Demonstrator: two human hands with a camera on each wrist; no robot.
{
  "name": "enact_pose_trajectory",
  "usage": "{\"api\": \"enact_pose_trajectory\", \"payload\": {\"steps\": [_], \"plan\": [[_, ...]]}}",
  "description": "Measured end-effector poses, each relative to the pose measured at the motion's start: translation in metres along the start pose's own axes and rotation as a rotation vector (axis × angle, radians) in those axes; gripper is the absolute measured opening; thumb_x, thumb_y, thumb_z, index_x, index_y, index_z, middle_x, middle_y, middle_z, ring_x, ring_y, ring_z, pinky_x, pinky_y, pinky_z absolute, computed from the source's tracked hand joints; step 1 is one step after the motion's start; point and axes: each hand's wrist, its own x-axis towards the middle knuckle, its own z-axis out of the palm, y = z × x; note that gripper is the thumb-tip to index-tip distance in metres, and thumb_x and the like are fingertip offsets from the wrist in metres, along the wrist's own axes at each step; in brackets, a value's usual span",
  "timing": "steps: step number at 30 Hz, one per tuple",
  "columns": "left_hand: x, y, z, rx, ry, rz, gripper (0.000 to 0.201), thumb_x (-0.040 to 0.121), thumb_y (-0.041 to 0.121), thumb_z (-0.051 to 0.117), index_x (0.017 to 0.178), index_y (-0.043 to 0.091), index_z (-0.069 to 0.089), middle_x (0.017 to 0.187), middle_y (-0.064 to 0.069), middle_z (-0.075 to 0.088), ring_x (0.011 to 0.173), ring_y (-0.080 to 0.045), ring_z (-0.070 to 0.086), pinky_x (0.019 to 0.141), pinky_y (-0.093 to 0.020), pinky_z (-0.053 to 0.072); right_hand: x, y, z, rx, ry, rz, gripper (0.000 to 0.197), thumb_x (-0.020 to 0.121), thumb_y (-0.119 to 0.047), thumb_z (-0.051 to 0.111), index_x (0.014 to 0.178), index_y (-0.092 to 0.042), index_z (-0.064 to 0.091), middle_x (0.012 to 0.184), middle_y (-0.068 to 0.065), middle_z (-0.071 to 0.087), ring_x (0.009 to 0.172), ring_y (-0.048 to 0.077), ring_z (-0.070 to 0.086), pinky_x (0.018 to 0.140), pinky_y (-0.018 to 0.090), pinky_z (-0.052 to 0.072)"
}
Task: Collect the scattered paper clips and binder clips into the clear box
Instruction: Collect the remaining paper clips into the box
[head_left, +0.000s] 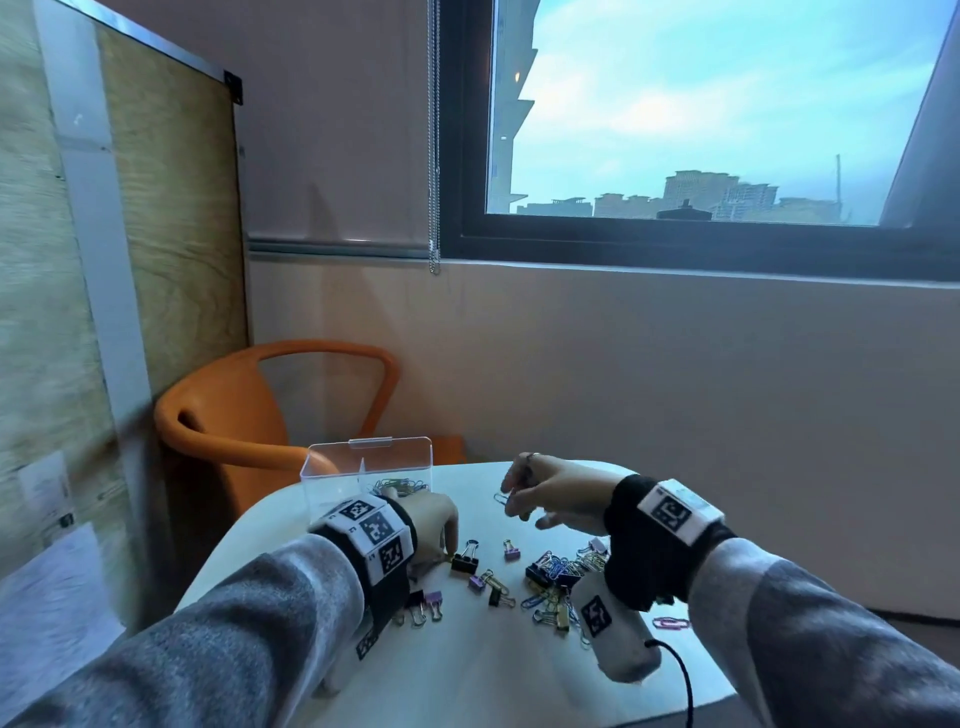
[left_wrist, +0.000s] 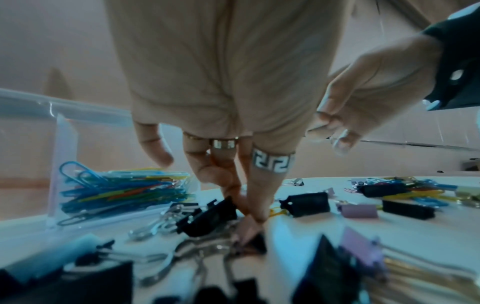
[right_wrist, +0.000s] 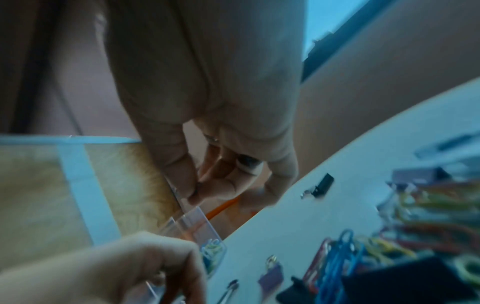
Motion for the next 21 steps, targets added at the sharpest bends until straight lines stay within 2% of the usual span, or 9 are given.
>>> {"api": "enact_pose_trajectory", "payload": {"steps": [3,7,9,11,14,15,17,19,21], "plan": [[0.002,0.000,0.002,0.019,0.003,0.009,0.030,0.092,0.013,0.052,0.122,0.016,0.054,0.125,-0.002,0.060,0.119,-0.020,0.052,0.103,-0.037,0.032,-0.008,0.006,-0.005,0.321,-0.052,0.054,0.034,0.090,0.002,0.048,0.115,-0.020,0.054,0.073,0.000,0.051,0.069,0.012,0.050,0.062,0.024,0.047],[0.001,0.002,0.005,0.075,-0.044,-0.003,0.025,0.093,0.015,0.049,0.115,0.013,0.059,0.117,-0.004,0.063,0.113,-0.023,0.054,0.102,-0.041,0.029,-0.011,0.012,0.001,0.356,-0.073,0.116,0.018,0.095,-0.005,0.038,0.086,-0.011,0.053,0.068,0.001,0.046,0.058,0.011,0.044,0.052,0.021,0.037],[0.000,0.002,0.003,-0.009,-0.048,0.016,0.012,0.094,0.017,0.045,0.094,0.012,0.057,0.098,-0.007,0.060,0.091,-0.023,0.052,0.079,-0.031,0.037,-0.011,0.014,0.004,0.300,-0.069,0.125,0.021,0.093,-0.005,0.035,0.077,-0.013,0.046,0.066,0.000,0.041,0.055,0.011,0.036,0.050,0.020,0.031],[-0.003,0.000,-0.001,-0.280,-0.022,0.027,0.013,0.096,0.018,0.039,0.087,0.014,0.048,0.089,-0.004,0.052,0.078,-0.019,0.046,0.064,-0.025,0.035,-0.013,0.016,0.004,0.195,-0.047,0.131,0.022,0.092,-0.007,0.033,0.074,-0.015,0.041,0.066,-0.001,0.038,0.054,0.010,0.031,0.050,0.020,0.027],[-0.010,0.002,-0.007,-0.910,-0.024,0.037,0.027,0.093,0.010,0.027,0.070,0.015,0.039,0.072,0.000,0.044,0.062,-0.012,0.042,0.056,-0.021,0.034,-0.021,0.017,0.003,-0.033,-0.051,0.141,0.021,0.094,-0.011,0.032,0.075,-0.016,0.040,0.070,-0.003,0.036,0.057,0.009,0.031,0.052,0.020,0.027],[-0.011,0.005,-0.009,-1.000,-0.027,0.058,0.028,0.093,0.009,0.026,0.068,0.017,0.037,0.070,0.001,0.043,0.061,-0.012,0.041,0.057,-0.021,0.033,-0.023,0.016,0.003,-0.122,-0.062,0.143,0.019,0.095,-0.013,0.032,0.079,-0.016,0.042,0.071,-0.003,0.037,0.059,0.009,0.031,0.053,0.020,0.028],[-0.012,0.014,-0.008,-0.894,-0.036,0.137,0.029,0.098,0.016,0.029,0.070,0.019,0.039,0.073,0.001,0.048,0.065,-0.011,0.044,0.062,-0.023,0.035,-0.028,0.014,0.005,-0.360,-0.079,0.119,0.017,0.098,-0.018,0.034,0.093,-0.014,0.049,0.076,-0.004,0.043,0.062,0.009,0.036,0.056,0.020,0.032],[-0.010,0.023,-0.001,-0.568,-0.013,0.245,0.020,0.097,0.027,0.043,0.079,0.018,0.044,0.091,-0.001,0.060,0.079,-0.014,0.054,0.075,-0.028,0.045,-0.029,0.014,0.008,-0.658,-0.081,0.045,0.023,0.097,-0.026,0.044,0.112,-0.014,0.057,0.082,-0.007,0.052,0.067,0.006,0.043,0.060,0.018,0.035],[-0.007,0.027,0.007,-0.289,0.011,0.319,0.010,0.091,0.020,0.056,0.091,0.017,0.047,0.112,-0.002,0.065,0.097,-0.019,0.060,0.086,-0.035,0.048,-0.031,0.014,0.011,-0.828,-0.085,0.000,0.034,0.091,-0.033,0.057,0.122,-0.021,0.056,0.080,-0.013,0.050,0.073,0.007,0.048,0.064,0.019,0.034]]}}
